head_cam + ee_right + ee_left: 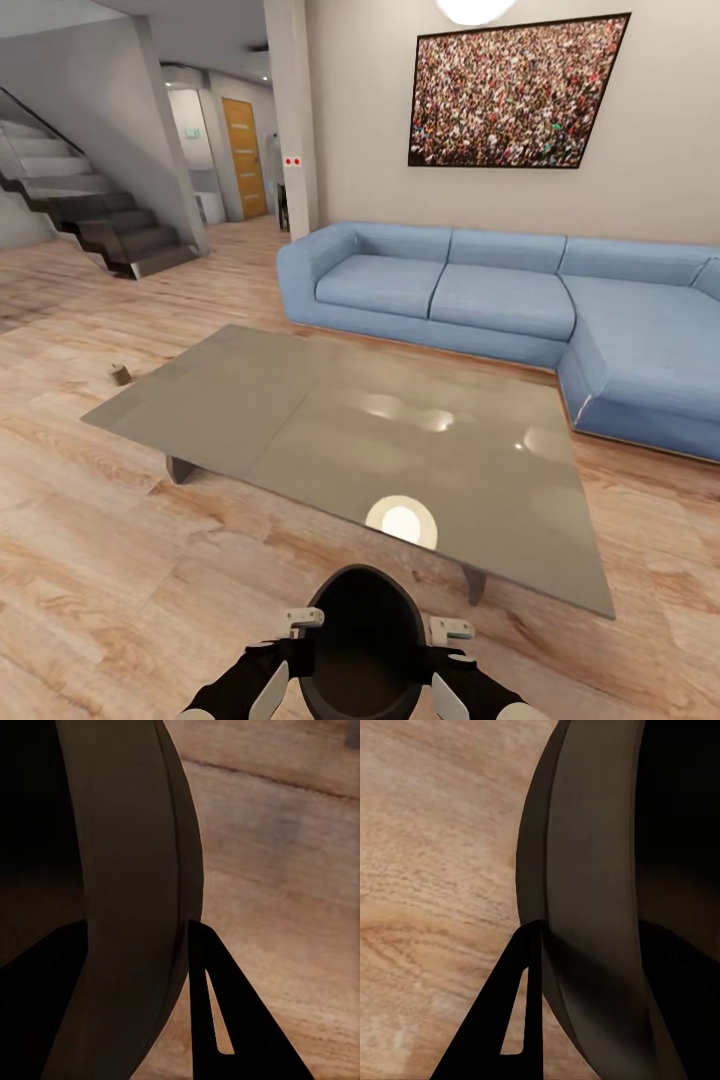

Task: Place each of the two pumpkins and all three candles from the living room inside a cabinet in the living room (use any cabinet), then make sure every cabinet is closed, and position the cauldron so it is next to a table in the living room.

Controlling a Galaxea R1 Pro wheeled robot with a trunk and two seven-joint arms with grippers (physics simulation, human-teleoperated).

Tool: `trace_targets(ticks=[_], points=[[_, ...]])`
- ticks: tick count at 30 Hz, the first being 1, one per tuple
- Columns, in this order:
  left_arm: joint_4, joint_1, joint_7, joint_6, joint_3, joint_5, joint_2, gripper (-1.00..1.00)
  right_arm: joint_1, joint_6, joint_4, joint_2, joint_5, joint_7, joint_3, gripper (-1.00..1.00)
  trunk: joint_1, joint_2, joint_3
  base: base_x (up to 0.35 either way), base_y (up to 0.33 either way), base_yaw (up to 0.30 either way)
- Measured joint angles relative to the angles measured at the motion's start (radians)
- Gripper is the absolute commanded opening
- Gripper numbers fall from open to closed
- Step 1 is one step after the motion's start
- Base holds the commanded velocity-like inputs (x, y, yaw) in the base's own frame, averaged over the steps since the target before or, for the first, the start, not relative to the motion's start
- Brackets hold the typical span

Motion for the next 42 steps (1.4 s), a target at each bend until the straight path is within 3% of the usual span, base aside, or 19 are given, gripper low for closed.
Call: trace_targets(ticks=[22,35,42], points=[[0.0,0.0,0.0,0.0,0.0,0.001,0.0,-1.0,0.0,0.001,-0.001,0.0,0.0,0.0,0.001,-1.0,0.084,-0.154,-0.069,0.0,0.0,0.0],[0.0,0.0,0.0,-0.001,-0.002,0.003,0.001,-1.0,0.0,0.001,-0.001,0.0,-0.002,-0.001,0.003,-1.0,0.084,-0.154,-0.069,0.0,0.0,-0.005],[0.0,0.0,0.0,-0.001,-0.002,0.005,0.001,-1.0,0.0,0.001,-0.003,0.0,-0.003,-0.001,0.003,-1.0,0.084,-0.154,-0.067,0.0,0.0,-0.178]])
